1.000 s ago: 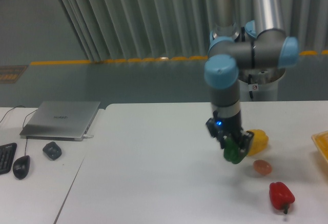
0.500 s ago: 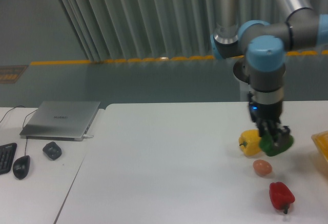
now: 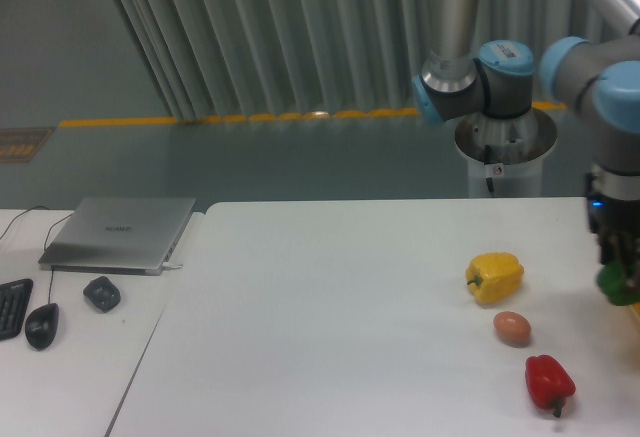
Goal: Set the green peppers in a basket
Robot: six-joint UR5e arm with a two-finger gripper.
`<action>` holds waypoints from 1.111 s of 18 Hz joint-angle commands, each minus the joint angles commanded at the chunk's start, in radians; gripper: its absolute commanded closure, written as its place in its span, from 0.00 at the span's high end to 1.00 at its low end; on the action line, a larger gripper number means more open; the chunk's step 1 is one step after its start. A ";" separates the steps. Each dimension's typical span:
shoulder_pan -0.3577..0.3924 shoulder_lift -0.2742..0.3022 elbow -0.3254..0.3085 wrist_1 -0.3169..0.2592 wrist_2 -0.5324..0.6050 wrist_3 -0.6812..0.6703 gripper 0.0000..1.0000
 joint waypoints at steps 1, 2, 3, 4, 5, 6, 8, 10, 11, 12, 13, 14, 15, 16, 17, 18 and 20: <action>0.009 -0.011 -0.003 0.037 0.002 -0.005 0.34; 0.011 -0.021 -0.003 0.078 0.006 -0.018 0.34; 0.014 -0.035 -0.006 0.095 0.011 -0.018 0.34; 0.035 -0.044 -0.006 0.098 0.009 -0.014 0.34; 0.054 -0.048 -0.006 0.101 0.008 -0.008 0.34; 0.060 -0.051 -0.006 0.101 0.008 -0.011 0.34; 0.075 -0.066 -0.008 0.103 0.008 -0.014 0.34; 0.101 -0.077 -0.008 0.103 0.005 -0.025 0.37; 0.114 -0.080 -0.009 0.103 0.003 -0.034 0.42; 0.130 -0.092 -0.011 0.103 0.002 -0.050 0.49; 0.141 -0.098 -0.011 0.103 0.002 -0.058 0.54; 0.147 -0.103 -0.009 0.103 0.000 -0.058 0.69; 0.152 -0.104 -0.008 0.103 0.000 -0.057 0.93; 0.152 -0.106 -0.011 0.103 0.002 -0.058 1.00; 0.151 -0.106 -0.011 0.103 0.000 -0.060 1.00; 0.146 -0.104 -0.011 0.103 0.000 -0.061 1.00; 0.138 -0.104 -0.011 0.103 0.002 -0.071 1.00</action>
